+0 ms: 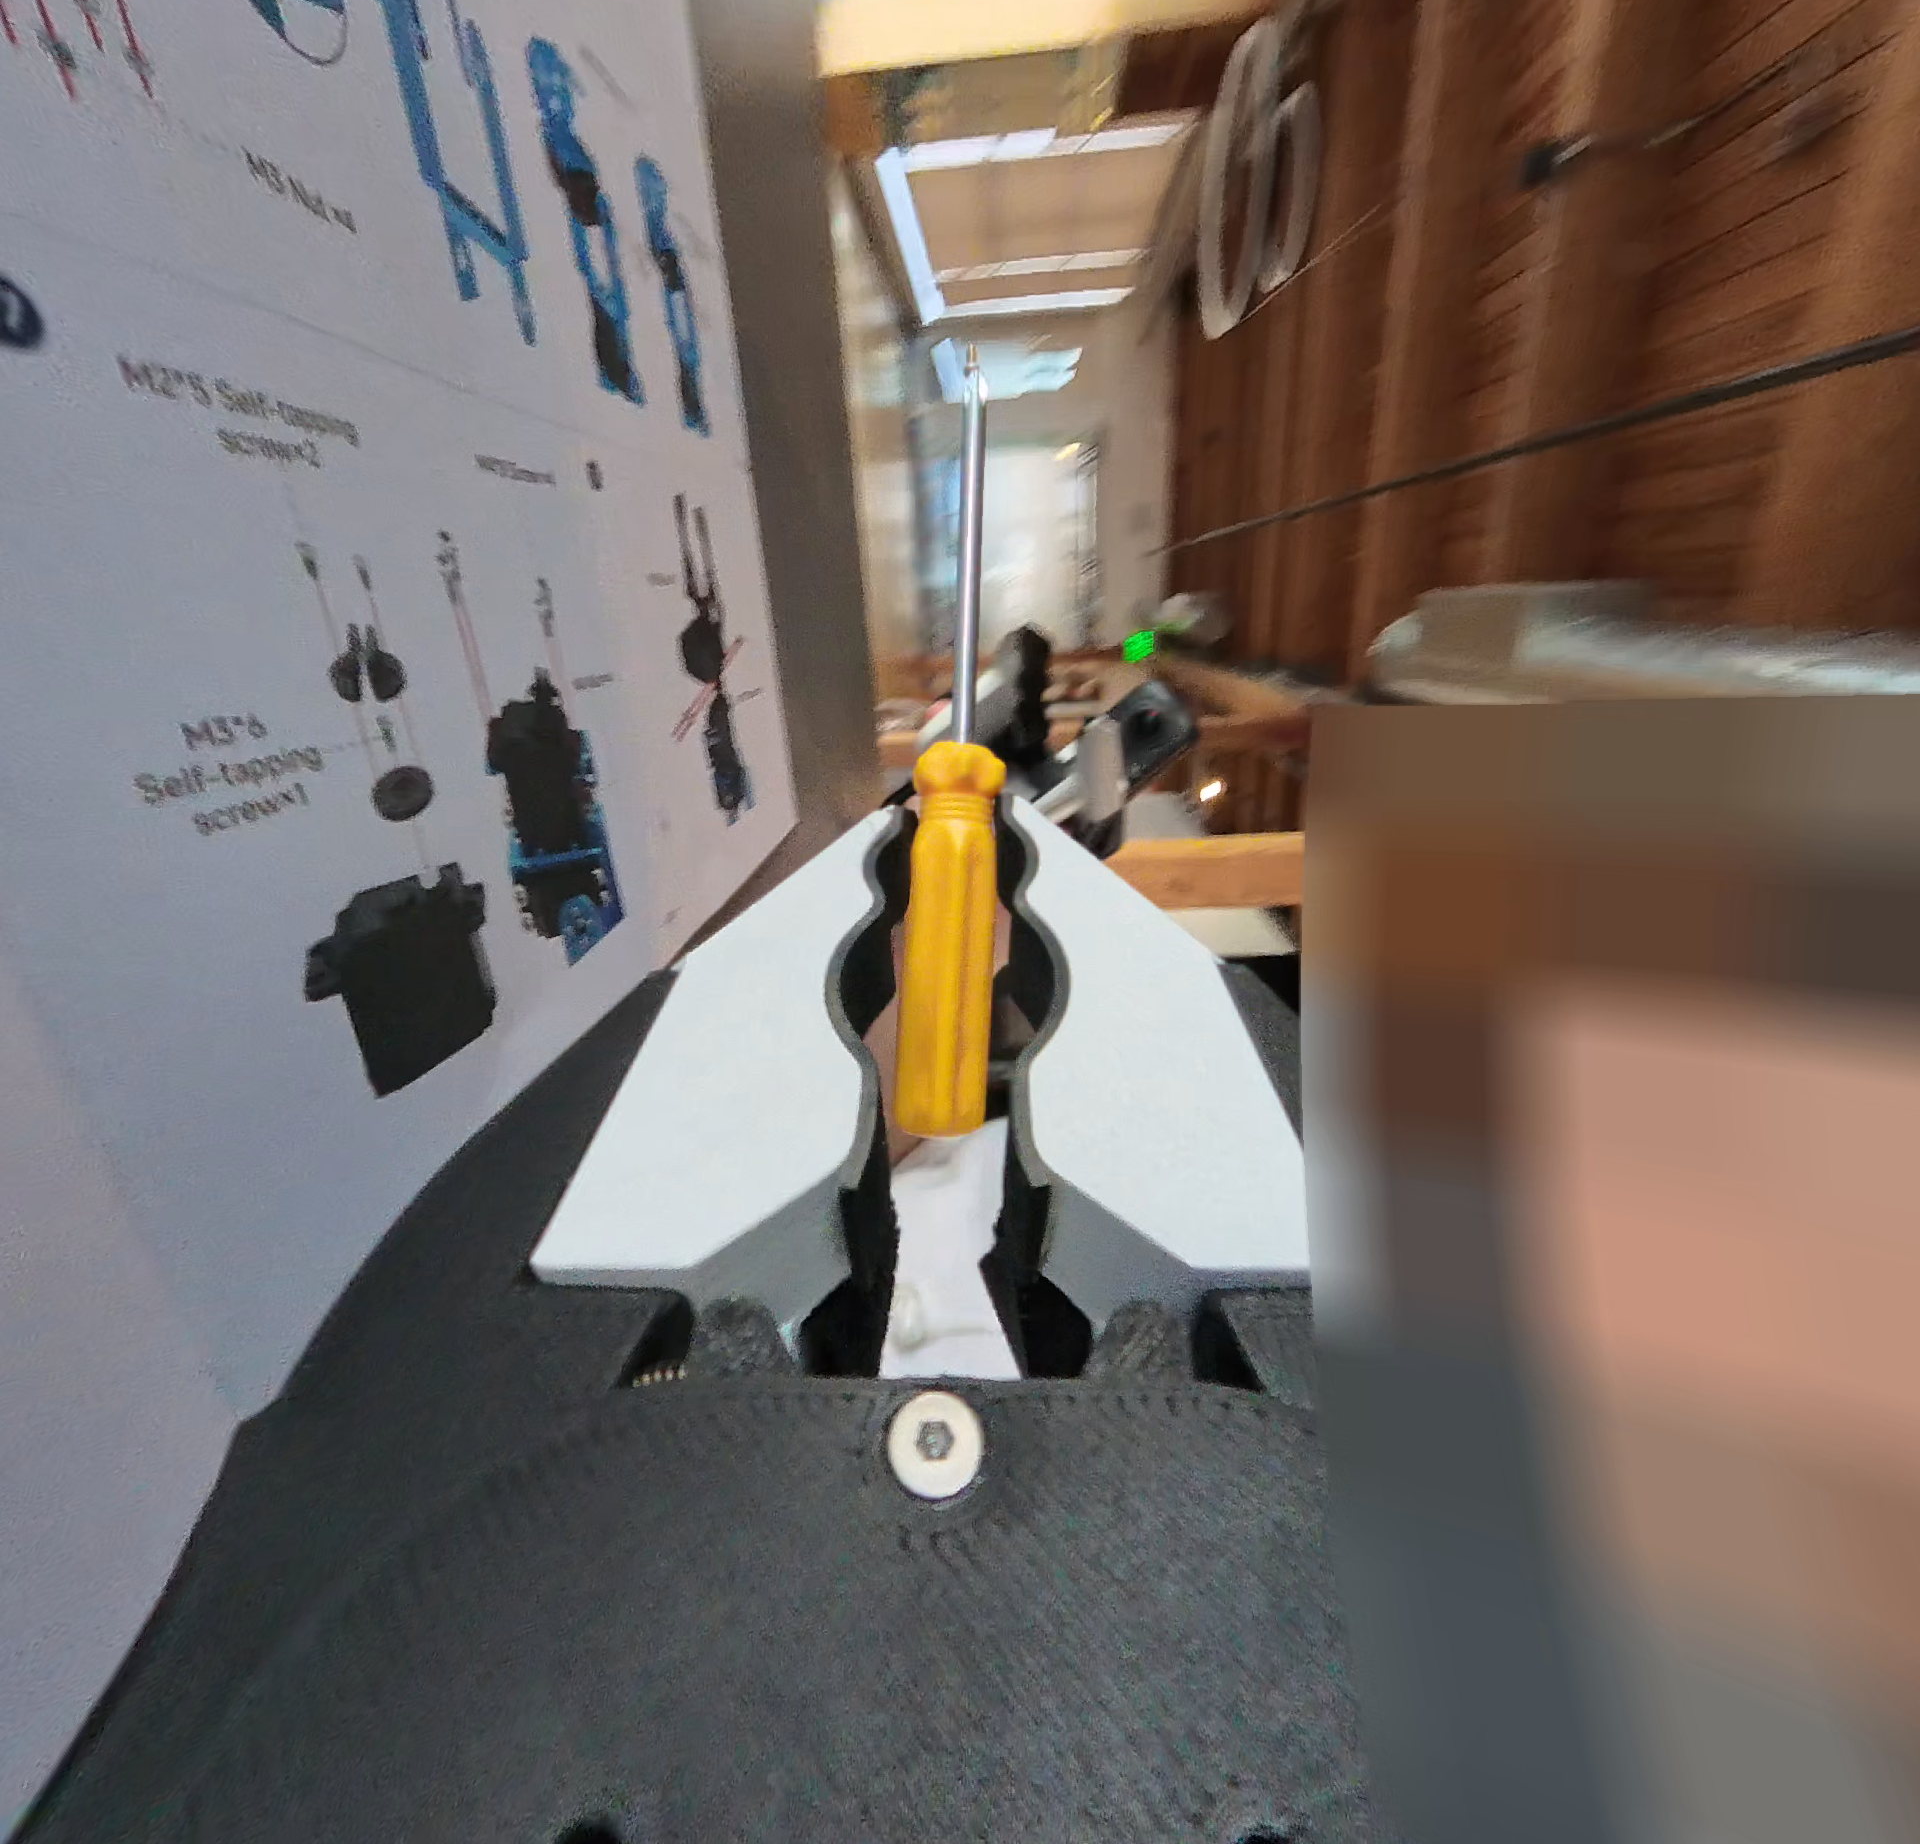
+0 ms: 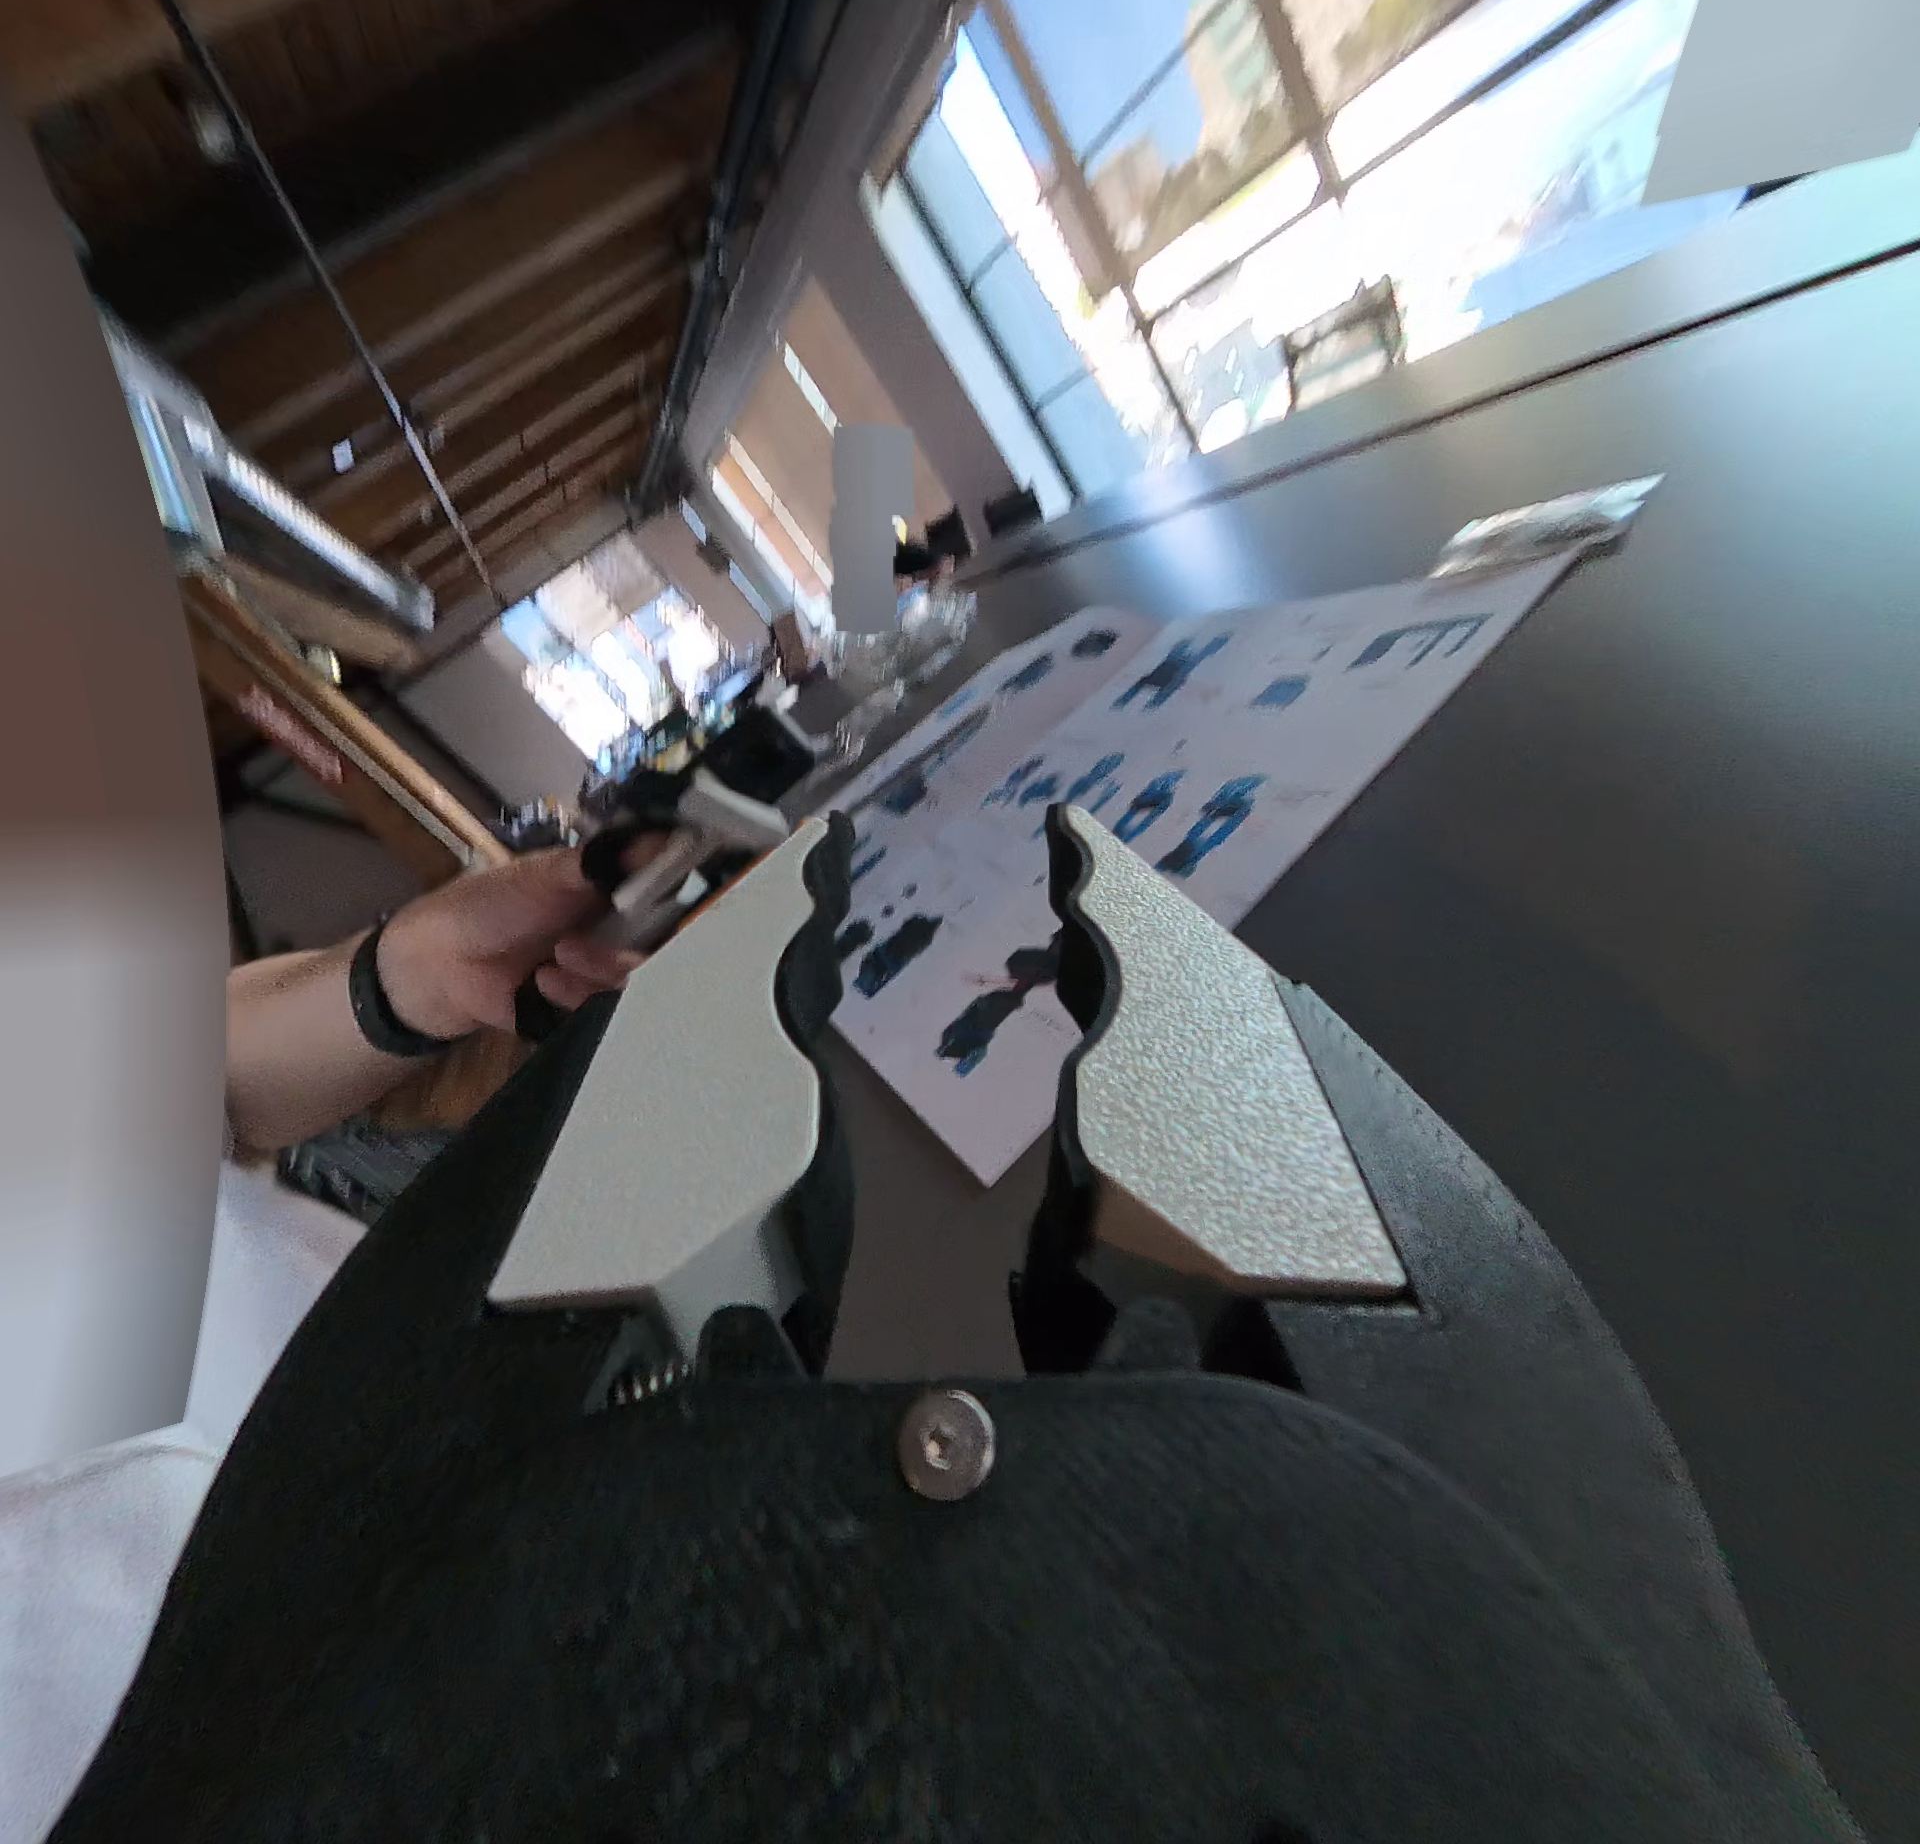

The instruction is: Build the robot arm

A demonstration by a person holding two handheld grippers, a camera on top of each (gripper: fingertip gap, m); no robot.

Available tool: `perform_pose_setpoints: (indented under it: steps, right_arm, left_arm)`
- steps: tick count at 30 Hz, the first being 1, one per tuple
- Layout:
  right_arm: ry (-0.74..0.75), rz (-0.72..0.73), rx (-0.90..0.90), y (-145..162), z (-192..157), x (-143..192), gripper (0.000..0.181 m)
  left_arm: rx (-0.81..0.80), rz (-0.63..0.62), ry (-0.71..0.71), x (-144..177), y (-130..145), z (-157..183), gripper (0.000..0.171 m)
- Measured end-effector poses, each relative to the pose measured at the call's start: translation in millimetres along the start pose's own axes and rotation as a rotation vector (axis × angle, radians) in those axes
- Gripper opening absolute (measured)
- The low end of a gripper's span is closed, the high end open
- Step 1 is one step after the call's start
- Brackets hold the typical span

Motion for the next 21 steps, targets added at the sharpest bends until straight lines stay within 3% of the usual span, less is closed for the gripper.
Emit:
perform_pose_setpoints:
  steps: [1, 5, 10, 14, 21]
  right_arm:
    - [-0.017, -0.076, -0.004, 9, -5, -12, 0.037]
    - [-0.167, -0.266, -0.103, 36, -43, -65, 0.037]
    - [-0.282, -0.365, -0.362, 64, -60, -115, 0.037]
    - [-0.311, -0.385, -0.448, 72, -64, -139, 0.038]
    - [-0.304, -0.46, -0.434, 79, -68, -160, 0.029]
  left_arm:
    - [0.017, 0.037, 0.059, 0, 0, 2, 0.014]
    - [0.019, 0.197, 0.225, 7, -6, 6, 0.014]
    - [-0.092, 0.422, 0.356, 26, -18, 25, 0.014]
    - [-0.208, 0.567, 0.361, 38, -21, 31, 0.014]
    - [-0.236, 0.671, 0.445, 46, -18, 33, 0.014]
Point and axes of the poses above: each gripper's, where its closed fingertips meet, x back along the fingers, y out of its underside, z = x × y across the jaws, the point moved 2 cm from there along x, back along the fingers, and after that the axes turned 10 degrees about -y, right-handed, at the moved point
